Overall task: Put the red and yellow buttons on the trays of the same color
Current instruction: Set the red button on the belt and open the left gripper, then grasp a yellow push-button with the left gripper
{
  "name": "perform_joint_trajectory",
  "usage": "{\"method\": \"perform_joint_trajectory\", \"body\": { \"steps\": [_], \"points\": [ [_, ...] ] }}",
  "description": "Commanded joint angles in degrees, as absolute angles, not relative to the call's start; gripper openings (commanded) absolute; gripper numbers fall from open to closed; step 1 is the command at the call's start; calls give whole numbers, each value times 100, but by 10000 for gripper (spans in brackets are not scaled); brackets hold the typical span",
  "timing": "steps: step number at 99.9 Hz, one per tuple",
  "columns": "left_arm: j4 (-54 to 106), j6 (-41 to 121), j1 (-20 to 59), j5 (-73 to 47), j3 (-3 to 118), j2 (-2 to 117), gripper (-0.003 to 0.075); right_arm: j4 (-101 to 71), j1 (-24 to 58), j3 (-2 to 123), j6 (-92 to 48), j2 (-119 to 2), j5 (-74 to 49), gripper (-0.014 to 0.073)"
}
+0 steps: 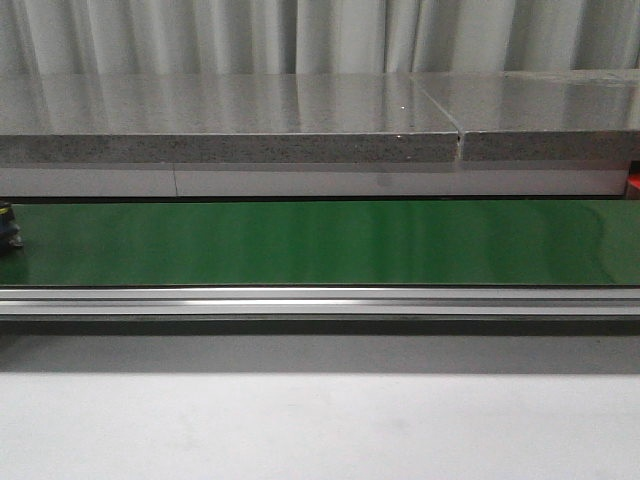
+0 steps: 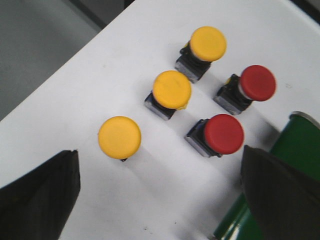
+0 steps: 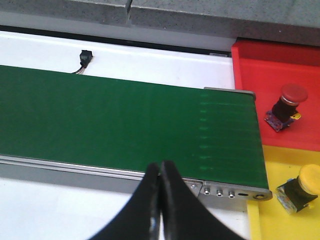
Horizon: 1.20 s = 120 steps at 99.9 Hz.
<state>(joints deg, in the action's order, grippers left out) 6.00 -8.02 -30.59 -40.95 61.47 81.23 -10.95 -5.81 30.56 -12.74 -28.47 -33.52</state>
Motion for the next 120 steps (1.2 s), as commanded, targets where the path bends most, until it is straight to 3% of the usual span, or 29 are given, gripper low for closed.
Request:
{"method": "perform_joint_trajectory", "body": {
  "steps": [1, 120],
  "points": [
    [633, -874, -3204, -3739, 6234, 8121, 642, -1128, -573, 3216, -1317, -2851, -2974, -68],
    [483, -874, -3308, -3137, 6209, 9781, 640, -1128, -573, 3216, -1317, -2851, -2972, -68]
  ]
}}
